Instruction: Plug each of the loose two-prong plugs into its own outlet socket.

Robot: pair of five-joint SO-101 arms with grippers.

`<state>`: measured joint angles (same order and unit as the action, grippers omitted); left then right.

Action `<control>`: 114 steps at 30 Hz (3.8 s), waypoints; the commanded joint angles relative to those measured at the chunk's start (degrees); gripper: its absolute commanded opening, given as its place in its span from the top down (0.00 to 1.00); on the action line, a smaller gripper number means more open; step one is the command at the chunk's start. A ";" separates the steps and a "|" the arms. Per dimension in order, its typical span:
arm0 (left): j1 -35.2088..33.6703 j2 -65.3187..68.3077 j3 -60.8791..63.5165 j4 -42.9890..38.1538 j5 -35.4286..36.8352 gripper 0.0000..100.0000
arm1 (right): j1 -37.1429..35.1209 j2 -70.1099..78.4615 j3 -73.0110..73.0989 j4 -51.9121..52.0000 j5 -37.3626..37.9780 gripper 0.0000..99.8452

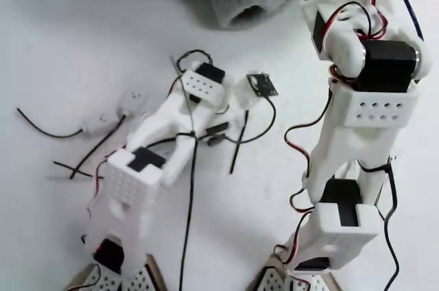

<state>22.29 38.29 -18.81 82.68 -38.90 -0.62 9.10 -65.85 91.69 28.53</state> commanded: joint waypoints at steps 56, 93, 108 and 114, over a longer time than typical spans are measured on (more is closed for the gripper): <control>6.90 -0.92 1.14 0.53 3.60 0.90 | 0.84 -0.13 -1.76 0.31 -0.44 0.86; 11.38 -15.08 6.33 -3.69 17.58 0.98 | 1.36 -0.31 -1.85 0.13 -0.35 0.86; 9.36 -41.71 36.57 -30.95 23.47 0.98 | 5.93 -11.12 -2.11 0.40 -4.31 0.86; 7.96 -49.98 45.89 -40.53 31.12 0.98 | 7.60 -17.01 -1.41 0.31 -13.71 0.86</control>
<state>31.69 -5.14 23.82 47.25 -10.42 5.71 -4.09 -65.85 91.69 18.68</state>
